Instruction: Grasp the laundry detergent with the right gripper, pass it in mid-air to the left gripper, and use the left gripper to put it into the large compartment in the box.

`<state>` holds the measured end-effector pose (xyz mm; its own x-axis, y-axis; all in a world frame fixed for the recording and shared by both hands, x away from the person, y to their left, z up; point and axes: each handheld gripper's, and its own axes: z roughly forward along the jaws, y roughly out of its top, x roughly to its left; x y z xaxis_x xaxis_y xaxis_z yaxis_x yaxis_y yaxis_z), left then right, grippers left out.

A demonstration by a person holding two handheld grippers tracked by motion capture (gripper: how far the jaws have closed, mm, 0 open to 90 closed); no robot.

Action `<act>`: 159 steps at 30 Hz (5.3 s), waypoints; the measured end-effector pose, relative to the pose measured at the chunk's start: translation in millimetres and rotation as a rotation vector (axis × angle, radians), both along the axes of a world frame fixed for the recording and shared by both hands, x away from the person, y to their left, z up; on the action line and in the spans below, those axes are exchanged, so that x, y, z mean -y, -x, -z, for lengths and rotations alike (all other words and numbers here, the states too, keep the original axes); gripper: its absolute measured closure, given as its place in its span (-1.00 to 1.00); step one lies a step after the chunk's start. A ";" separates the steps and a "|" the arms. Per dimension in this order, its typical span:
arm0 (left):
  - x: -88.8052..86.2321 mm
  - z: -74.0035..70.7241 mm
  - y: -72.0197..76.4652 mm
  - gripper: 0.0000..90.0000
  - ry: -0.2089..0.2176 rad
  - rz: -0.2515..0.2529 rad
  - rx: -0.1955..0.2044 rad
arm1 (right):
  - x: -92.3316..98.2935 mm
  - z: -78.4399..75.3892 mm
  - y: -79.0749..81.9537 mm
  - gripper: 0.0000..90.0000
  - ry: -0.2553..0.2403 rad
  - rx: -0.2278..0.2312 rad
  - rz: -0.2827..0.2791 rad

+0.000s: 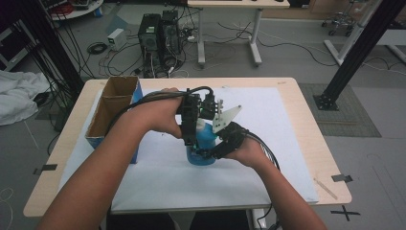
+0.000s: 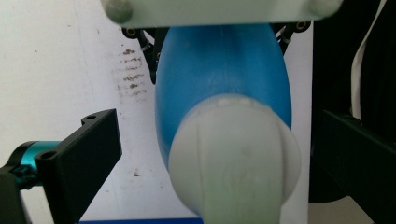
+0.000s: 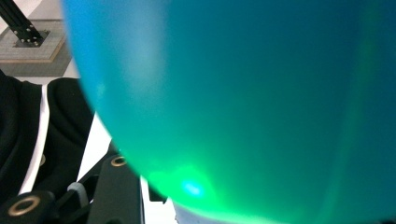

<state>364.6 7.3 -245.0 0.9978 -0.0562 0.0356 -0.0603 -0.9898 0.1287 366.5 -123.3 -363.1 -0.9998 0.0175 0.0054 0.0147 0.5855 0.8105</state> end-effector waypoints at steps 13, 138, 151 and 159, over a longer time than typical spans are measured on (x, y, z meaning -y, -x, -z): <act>3.3 5.0 1.0 -0.79 -0.036 -0.027 -0.023 | -5.8 -2.7 -0.5 0.04 0.006 0.012 -0.006; -76.0 -65.6 -21.5 -0.15 -0.039 -0.394 -0.036 | 6.5 -29.2 -15.7 -0.73 0.241 -0.021 0.049; -120.0 -112.9 -24.5 -0.15 -0.005 -0.623 -0.045 | 0.4 -28.4 -16.7 -0.74 0.319 -0.027 0.035; -153.7 -132.2 -29.9 -0.15 0.029 -0.778 -0.038 | -0.9 -26.6 -18.0 -0.74 0.320 -0.037 0.037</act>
